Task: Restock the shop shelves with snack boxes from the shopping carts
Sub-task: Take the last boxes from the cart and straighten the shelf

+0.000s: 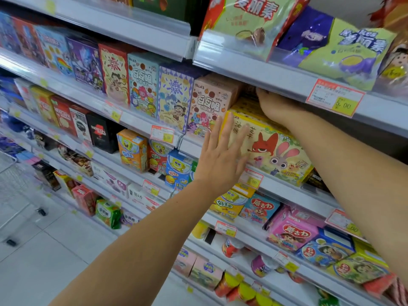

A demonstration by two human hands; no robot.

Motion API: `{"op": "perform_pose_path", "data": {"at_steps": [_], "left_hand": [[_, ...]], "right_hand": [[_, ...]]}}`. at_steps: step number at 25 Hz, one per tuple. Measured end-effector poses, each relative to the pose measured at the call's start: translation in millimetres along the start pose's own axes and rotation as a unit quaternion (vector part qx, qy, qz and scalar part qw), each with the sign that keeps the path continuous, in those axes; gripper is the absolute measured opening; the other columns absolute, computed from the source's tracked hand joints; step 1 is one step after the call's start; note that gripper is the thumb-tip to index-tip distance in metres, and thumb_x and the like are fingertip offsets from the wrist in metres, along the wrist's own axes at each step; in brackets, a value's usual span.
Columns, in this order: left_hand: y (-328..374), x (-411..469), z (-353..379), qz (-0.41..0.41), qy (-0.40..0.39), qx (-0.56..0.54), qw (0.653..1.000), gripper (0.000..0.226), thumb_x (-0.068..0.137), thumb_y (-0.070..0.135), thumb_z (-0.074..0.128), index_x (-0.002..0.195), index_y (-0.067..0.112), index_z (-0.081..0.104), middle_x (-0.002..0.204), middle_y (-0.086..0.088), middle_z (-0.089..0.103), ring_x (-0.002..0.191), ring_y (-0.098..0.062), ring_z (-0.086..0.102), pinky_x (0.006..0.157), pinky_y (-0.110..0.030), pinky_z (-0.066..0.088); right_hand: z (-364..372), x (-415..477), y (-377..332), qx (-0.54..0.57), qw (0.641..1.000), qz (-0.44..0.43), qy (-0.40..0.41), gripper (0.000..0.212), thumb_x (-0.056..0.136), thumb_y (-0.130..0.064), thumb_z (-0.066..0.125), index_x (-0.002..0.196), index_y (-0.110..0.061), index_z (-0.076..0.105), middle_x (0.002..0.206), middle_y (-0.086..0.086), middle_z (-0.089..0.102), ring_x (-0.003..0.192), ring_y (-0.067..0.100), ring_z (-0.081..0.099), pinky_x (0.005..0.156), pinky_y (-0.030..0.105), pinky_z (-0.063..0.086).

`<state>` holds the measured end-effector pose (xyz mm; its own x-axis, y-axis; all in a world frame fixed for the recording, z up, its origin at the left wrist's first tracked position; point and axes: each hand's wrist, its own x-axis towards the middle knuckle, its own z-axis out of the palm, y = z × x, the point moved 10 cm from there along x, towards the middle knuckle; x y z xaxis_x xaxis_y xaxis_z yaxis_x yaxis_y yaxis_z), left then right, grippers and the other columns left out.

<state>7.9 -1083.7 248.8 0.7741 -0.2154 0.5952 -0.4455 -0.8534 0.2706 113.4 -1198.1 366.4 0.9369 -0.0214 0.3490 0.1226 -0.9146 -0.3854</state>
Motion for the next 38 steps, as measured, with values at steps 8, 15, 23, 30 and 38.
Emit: {"op": "perform_pose_path", "data": {"at_steps": [8,15,23,30,38], "left_hand": [[-99,-10,-48,-0.175,-0.009,-0.041,0.984,0.070,0.103,0.043,0.036,0.158,0.015,0.003,0.164,-0.013,-0.012,0.151,-0.029,-0.012,0.124,-0.043,0.000],[-133,-18,-74,-0.182,-0.044,-0.053,0.981,0.069,0.103,0.045,0.034,0.158,0.017,0.002,0.164,-0.010,-0.014,0.151,-0.027,-0.013,0.124,-0.041,-0.001],[-150,-32,-73,-0.161,-0.106,-0.052,0.980,0.070,0.103,0.045,0.034,0.158,0.018,-0.001,0.164,-0.009,-0.016,0.151,-0.026,-0.014,0.123,-0.046,0.005],[-185,-8,-114,-0.150,-0.097,-0.034,0.983,0.069,0.102,0.039,0.039,0.158,0.018,0.003,0.165,-0.008,-0.010,0.152,-0.026,-0.010,0.123,-0.045,0.005],[-256,27,-137,-0.142,-0.084,0.026,0.986,0.068,0.103,0.038,0.038,0.158,0.017,0.005,0.165,-0.010,-0.005,0.152,-0.028,-0.006,0.123,-0.046,0.008]], "right_hand": [[46,-36,-68,0.087,0.979,0.013,-0.186,0.075,0.091,-0.071,0.034,0.153,-0.031,0.021,0.156,0.000,0.032,0.141,0.024,0.033,0.110,0.032,0.025],[37,-42,-75,0.086,0.980,0.029,-0.178,0.070,0.094,-0.057,0.047,0.151,-0.021,0.030,0.155,0.005,0.035,0.138,0.024,0.037,0.092,0.021,0.027],[44,-49,-78,-0.119,0.987,0.031,-0.107,0.075,0.095,-0.064,0.032,0.154,-0.022,0.013,0.148,0.017,0.043,0.129,0.034,0.048,0.106,0.042,0.038],[71,-104,-174,-0.220,0.963,-0.153,0.027,0.066,0.100,-0.041,0.038,0.155,-0.016,0.011,0.163,0.013,0.002,0.150,0.031,-0.004,0.121,0.048,-0.002],[126,-81,-232,-0.179,0.968,-0.176,0.014,0.063,0.086,-0.028,0.061,0.145,-0.020,0.041,0.159,0.017,0.020,0.125,0.034,0.040,0.097,0.047,0.043]]}}
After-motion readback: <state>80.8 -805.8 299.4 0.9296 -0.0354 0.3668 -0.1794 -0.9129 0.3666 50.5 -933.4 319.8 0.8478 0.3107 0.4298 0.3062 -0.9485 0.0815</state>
